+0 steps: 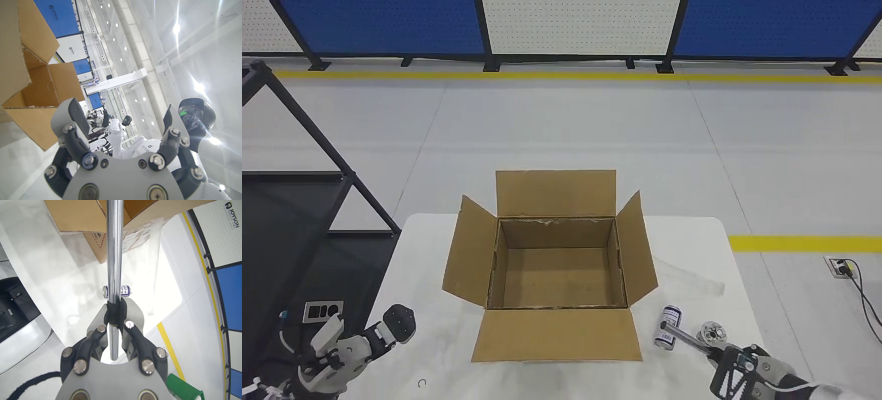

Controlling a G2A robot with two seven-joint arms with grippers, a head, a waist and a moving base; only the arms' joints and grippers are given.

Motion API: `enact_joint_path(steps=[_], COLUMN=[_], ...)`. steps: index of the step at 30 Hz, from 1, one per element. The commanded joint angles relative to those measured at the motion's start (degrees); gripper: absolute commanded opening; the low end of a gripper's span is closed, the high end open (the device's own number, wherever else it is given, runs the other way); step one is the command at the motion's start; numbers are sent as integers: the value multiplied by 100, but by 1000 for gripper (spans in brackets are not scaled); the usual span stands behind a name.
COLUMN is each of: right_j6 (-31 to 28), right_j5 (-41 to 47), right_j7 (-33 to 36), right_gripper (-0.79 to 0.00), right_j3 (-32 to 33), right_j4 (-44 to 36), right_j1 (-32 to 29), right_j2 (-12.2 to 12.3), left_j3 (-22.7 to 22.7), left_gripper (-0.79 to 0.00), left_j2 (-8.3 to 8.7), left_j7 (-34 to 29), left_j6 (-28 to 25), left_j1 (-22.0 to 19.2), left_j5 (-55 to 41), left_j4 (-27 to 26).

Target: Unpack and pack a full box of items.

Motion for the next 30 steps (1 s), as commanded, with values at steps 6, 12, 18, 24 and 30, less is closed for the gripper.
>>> enact_joint_path(steps=[6,12,18,24,30], right_j6=[-1,-234,-383,695,2058], right_j5=[1,-127,424,1751,3345], right_j7=[-1,-464,-108,1109,1742], right_gripper=[-785,-785,-785,-785,-785], right_j3=[0,-352,-1531,-3051,-4571], right_j4=[0,0,0,0,1115], right_j1=[0,466,2049,3986,6305], right_j2=[0,21,53,-60,-415], left_j3=[0,0,9,-63,-120], left_gripper=[0,0,0,0,0], left_j2=[0,0,-11,-48,-86], left_j7=[0,0,178,267,279], left_j6=[0,0,31,-112,-246], left_j1=[0,0,25,189,365], left_j5=[0,0,59,-73,-169], left_j4=[0,0,-30,13,-28])
